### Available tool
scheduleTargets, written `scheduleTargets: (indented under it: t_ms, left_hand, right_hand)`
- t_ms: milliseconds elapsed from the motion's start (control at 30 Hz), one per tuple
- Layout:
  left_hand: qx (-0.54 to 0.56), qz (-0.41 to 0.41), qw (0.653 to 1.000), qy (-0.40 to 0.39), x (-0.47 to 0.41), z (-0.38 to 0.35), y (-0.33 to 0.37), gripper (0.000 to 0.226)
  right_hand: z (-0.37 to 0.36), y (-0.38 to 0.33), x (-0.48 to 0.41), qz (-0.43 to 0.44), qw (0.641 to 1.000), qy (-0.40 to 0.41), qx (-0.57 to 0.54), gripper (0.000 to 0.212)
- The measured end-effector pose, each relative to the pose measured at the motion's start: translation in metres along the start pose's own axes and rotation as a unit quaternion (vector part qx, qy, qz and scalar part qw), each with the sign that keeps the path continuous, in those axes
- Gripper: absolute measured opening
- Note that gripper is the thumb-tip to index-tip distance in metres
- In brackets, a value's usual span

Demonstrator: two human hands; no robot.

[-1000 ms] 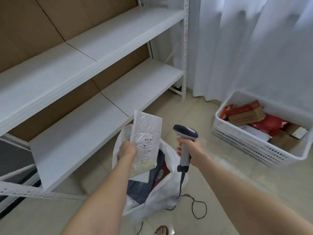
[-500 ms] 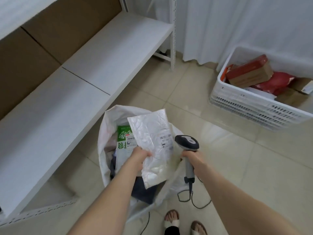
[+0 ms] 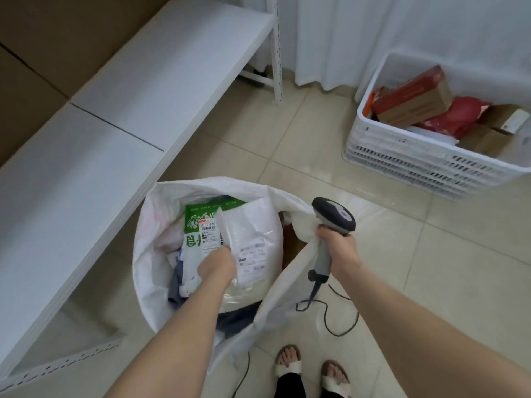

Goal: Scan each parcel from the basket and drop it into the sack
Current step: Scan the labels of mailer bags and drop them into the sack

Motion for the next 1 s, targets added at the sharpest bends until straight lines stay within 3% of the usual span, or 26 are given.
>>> scheduleTargets:
  t_ms: [100, 167, 300, 367, 400, 467, 533, 567, 633, 700, 733, 767, 833, 900, 1000]
  left_hand:
    - [-0.01, -0.124, 0.99, -0.067, -0.004, -0.004, 0.062, 0.025]
    - [0.044, -0.152, 0.986, -0.056, -0.008, 0.009, 0.085, 0.032]
    - [0.022, -0.018, 0.997, 0.071, -0.012, 0.025, 0.049, 0.033]
    - [0.025, 0.0, 0.996, 0.087, -0.005, 0.021, 0.044, 0.039]
    - [0.022, -0.046, 0.997, 0.061, -0.001, 0.016, 0.058, 0.04]
    - [0.023, -0.141, 0.988, -0.061, 0.012, -0.012, 0.095, 0.036]
    - [0.06, -0.112, 0.987, -0.097, 0.014, -0.025, 0.106, 0.034]
    - [0.079, -0.083, 0.992, -0.059, 0.009, -0.021, 0.103, 0.039]
    - [0.08, -0.012, 0.991, 0.104, 0.005, 0.004, 0.083, 0.059]
    - [-0.007, -0.048, 0.965, 0.258, 0.02, 0.029, 0.086, 0.086]
    - [-0.032, -0.106, 0.95, 0.293, 0.027, 0.027, 0.095, 0.092]
    - [-0.069, -0.175, 0.94, 0.283, 0.033, 0.018, 0.11, 0.094]
    - [-0.148, -0.275, 0.935, 0.167, 0.028, -0.025, 0.133, 0.091]
    - [-0.209, -0.255, 0.942, 0.058, 0.006, -0.063, 0.132, 0.087]
    - [-0.256, -0.203, 0.944, 0.052, -0.016, -0.074, 0.14, 0.076]
  right_hand:
    - [0.001, -0.011, 0.003, 0.008, 1.0, -0.012, -0.017, 0.016]
    - [0.009, -0.016, 0.002, 0.014, 1.0, 0.0, -0.017, 0.013]
    - [0.025, -0.024, -0.004, 0.024, 1.0, 0.001, -0.017, 0.017]
    - [0.023, -0.021, -0.006, 0.017, 1.0, -0.008, -0.012, 0.015]
    - [0.02, -0.017, -0.006, 0.009, 1.0, -0.014, -0.004, 0.014]
    - [0.012, -0.009, -0.005, -0.002, 0.999, -0.032, 0.006, 0.012]
    - [0.01, -0.007, -0.006, 0.0, 0.999, -0.04, 0.004, 0.012]
    - [0.013, -0.008, -0.008, 0.003, 0.999, -0.037, 0.005, 0.012]
    - [0.023, -0.016, -0.012, 0.011, 1.0, -0.02, 0.005, 0.012]
    - [0.034, -0.023, -0.021, 0.016, 1.0, -0.001, 0.002, 0.013]
    - [0.036, -0.024, -0.024, 0.016, 1.0, 0.004, 0.001, 0.014]
    - [0.035, -0.025, -0.026, 0.016, 1.0, 0.004, -0.002, 0.014]
    - [0.031, -0.024, -0.031, 0.019, 1.0, -0.003, -0.003, 0.015]
    - [0.026, -0.022, -0.036, 0.016, 1.0, -0.016, 0.0, 0.018]
    - [0.026, -0.019, -0.049, 0.017, 0.999, -0.041, 0.003, 0.015]
Point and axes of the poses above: each hand's wrist, its own x-axis away from the middle knuckle, its own z-axis out of the back of the hand, y = z × x, the point moved 9 cm from there along -x, towards the middle knuckle, and after that the axes turned 10 degrees about -x, right-handed, at the moved point
